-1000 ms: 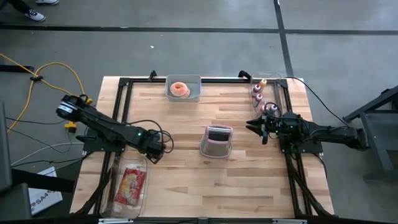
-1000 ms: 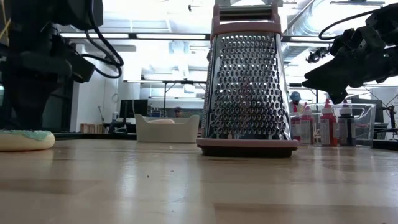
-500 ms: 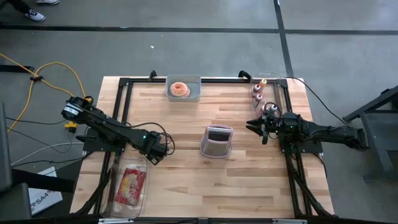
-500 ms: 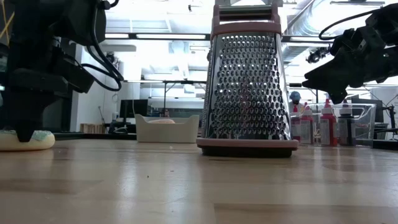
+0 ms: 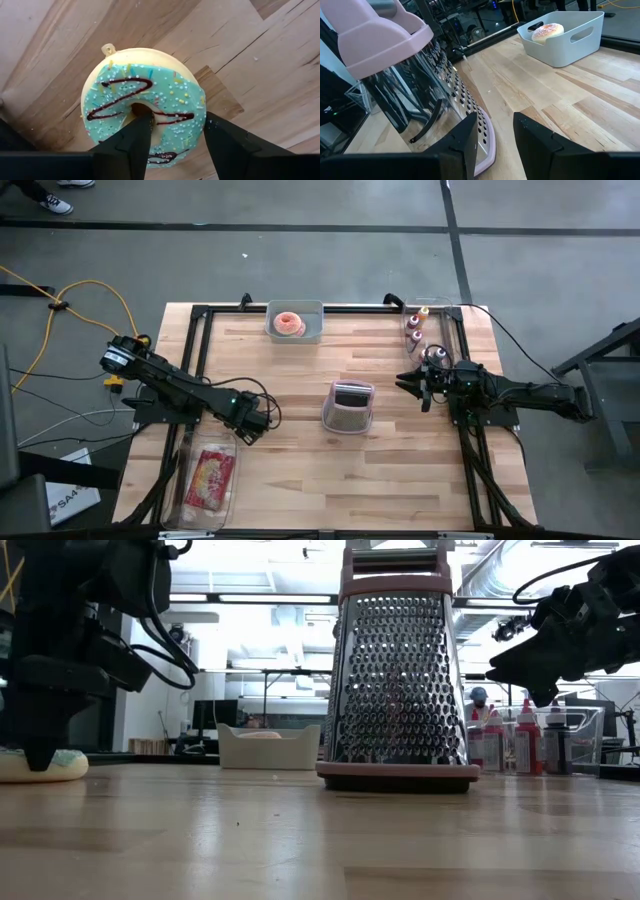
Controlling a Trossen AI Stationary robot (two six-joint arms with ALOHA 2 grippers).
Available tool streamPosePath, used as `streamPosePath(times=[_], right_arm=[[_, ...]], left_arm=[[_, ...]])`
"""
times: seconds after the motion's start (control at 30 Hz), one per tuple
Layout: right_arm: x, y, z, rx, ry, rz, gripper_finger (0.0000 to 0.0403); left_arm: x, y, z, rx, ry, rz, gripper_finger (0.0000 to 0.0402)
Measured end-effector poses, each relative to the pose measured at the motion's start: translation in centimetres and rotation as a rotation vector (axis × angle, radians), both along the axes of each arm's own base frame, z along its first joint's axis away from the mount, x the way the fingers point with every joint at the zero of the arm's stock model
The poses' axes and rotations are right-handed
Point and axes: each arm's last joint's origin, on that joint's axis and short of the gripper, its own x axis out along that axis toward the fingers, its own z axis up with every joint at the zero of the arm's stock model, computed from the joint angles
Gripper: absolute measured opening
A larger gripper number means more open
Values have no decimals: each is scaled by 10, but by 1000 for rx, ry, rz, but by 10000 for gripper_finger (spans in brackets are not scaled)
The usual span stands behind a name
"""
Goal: Pick & Place Food Item
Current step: Put the light blue donut into the gray bin
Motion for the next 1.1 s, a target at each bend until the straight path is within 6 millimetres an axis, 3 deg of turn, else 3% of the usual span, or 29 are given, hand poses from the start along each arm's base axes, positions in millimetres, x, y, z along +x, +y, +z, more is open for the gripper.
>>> streamPosePath(times=[0.47, 0.9, 1.1], right_arm=[[0, 0, 0, 0, 0, 0, 114], [0, 0, 0, 0, 0, 0, 114], [0, 0, 0, 0, 0, 0, 114]], left_arm=[[0, 0, 0, 1, 0, 0, 112], [0, 2, 0, 4, 5, -21, 108], [1, 11, 12, -3, -13, -48, 108]])
